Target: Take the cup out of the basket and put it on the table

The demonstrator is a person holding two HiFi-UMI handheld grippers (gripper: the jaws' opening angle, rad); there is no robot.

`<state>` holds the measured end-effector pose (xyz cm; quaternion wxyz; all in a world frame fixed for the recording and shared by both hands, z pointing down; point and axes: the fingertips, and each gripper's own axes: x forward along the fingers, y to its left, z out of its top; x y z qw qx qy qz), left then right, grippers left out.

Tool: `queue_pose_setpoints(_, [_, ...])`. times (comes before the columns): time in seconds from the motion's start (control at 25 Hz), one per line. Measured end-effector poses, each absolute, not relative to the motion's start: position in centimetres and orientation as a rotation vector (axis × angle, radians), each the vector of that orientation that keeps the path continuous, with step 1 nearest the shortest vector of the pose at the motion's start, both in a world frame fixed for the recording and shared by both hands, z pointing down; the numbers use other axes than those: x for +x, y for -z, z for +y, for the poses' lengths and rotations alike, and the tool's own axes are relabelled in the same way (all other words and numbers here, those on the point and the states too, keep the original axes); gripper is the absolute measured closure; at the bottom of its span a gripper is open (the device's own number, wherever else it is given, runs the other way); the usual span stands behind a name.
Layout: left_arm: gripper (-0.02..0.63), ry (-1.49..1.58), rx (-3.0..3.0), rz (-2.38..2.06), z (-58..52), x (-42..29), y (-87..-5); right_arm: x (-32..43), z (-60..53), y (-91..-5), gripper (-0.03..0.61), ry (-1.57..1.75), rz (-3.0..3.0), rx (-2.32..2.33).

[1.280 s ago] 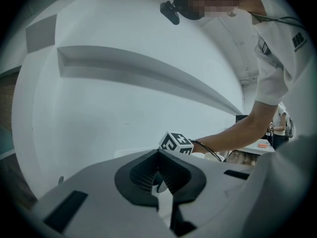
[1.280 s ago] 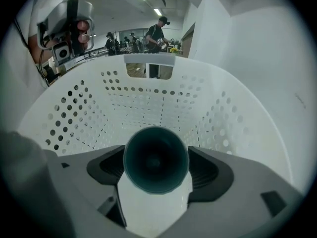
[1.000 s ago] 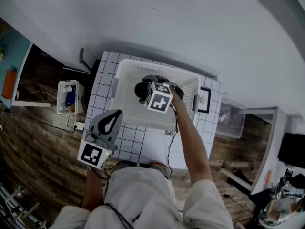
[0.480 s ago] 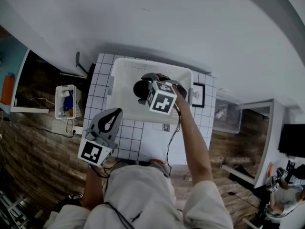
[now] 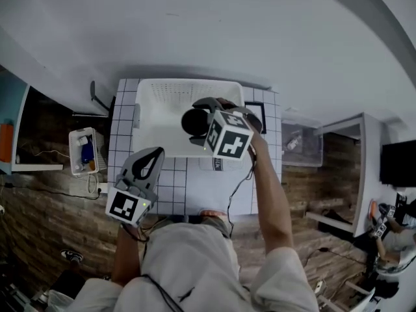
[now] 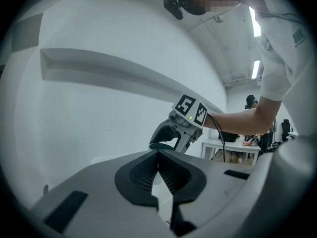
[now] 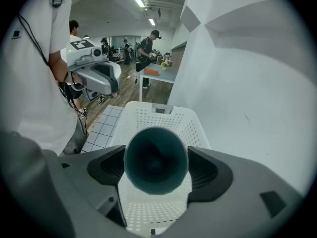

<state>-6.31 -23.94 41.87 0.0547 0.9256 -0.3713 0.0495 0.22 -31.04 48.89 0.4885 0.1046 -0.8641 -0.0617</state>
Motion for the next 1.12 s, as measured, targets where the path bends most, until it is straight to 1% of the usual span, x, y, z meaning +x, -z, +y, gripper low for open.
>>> queue_pose_setpoints(0.64, [0.606,-0.141,2.925,-0.886,-22.0,-0.6,-41.7,7.7,-25.5,-42.2,0.195,0.149,-2.108,0.472])
queue_pose_setpoints(1.12, [0.606,-0.155,3.0,-0.651,-20.5,5.0,-42.1,14.6,-21.0,-40.5,0.195,0.083,-2.055,0.679])
